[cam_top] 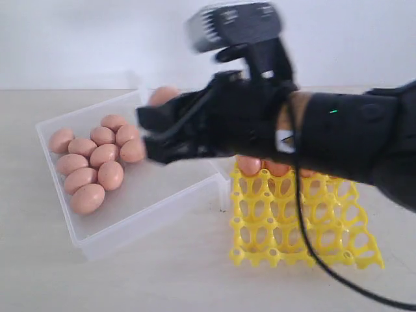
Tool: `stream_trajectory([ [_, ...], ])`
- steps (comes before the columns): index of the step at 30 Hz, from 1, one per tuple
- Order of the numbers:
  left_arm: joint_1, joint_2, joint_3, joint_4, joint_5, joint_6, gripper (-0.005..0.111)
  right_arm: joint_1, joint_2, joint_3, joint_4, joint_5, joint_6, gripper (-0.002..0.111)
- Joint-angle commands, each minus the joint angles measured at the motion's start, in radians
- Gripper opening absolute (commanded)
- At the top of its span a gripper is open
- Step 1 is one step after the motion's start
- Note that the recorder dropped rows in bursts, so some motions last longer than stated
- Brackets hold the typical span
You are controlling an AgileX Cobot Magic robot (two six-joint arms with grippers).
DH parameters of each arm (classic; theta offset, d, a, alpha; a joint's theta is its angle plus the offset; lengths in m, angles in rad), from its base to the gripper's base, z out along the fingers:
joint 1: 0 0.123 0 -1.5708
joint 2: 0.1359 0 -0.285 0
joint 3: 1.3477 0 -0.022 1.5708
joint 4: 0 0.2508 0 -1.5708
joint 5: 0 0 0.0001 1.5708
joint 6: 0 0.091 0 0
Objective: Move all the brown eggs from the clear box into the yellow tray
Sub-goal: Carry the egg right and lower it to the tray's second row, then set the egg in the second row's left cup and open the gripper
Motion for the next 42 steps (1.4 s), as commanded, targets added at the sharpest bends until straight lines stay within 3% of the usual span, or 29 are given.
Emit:
stream_trajectory([
  [1,0.002,-0.003,0.003,0.001,-0.003,-0.002,0.004,-0.216,-0.058,0.130,0.163,-0.260,0.002,0.000],
  [8,0.002,-0.003,0.003,0.001,-0.003,-0.002,0.004,-0.409,0.079,0.126,0.030,-0.283,0.062,0.000],
  [11,0.002,-0.003,0.003,0.001,-0.003,-0.002,0.004,-0.476,0.176,0.084,-0.299,-0.328,0.288,0.000],
  [14,0.002,-0.003,0.003,0.001,-0.003,-0.002,0.004,-0.567,0.285,0.011,-0.716,-0.528,0.616,0.000],
  [17,0.002,-0.003,0.003,0.001,-0.003,-0.002,0.004,-0.636,0.388,-0.069,-0.950,-0.788,0.724,0.000],
  [19,0.002,-0.003,0.003,0.001,-0.003,-0.002,0.004,-0.666,0.426,-0.103,-1.021,-0.838,0.733,0.000],
  [26,0.002,-0.003,0.003,0.001,-0.003,-0.002,0.004,-0.723,0.455,-0.113,-1.198,-0.709,0.634,0.000],
  [33,0.002,-0.003,0.003,0.001,-0.003,-0.002,0.004,-0.719,0.456,-0.113,-1.163,-0.650,0.498,0.000],
  [37,0.002,-0.003,0.003,0.001,-0.003,-0.002,0.004,-0.677,0.456,-0.113,-1.132,-0.584,0.485,0.000],
  [42,0.002,-0.003,0.003,0.001,-0.001,-0.002,0.004,-0.535,0.456,-0.116,-1.048,-0.267,0.366,0.000],
])
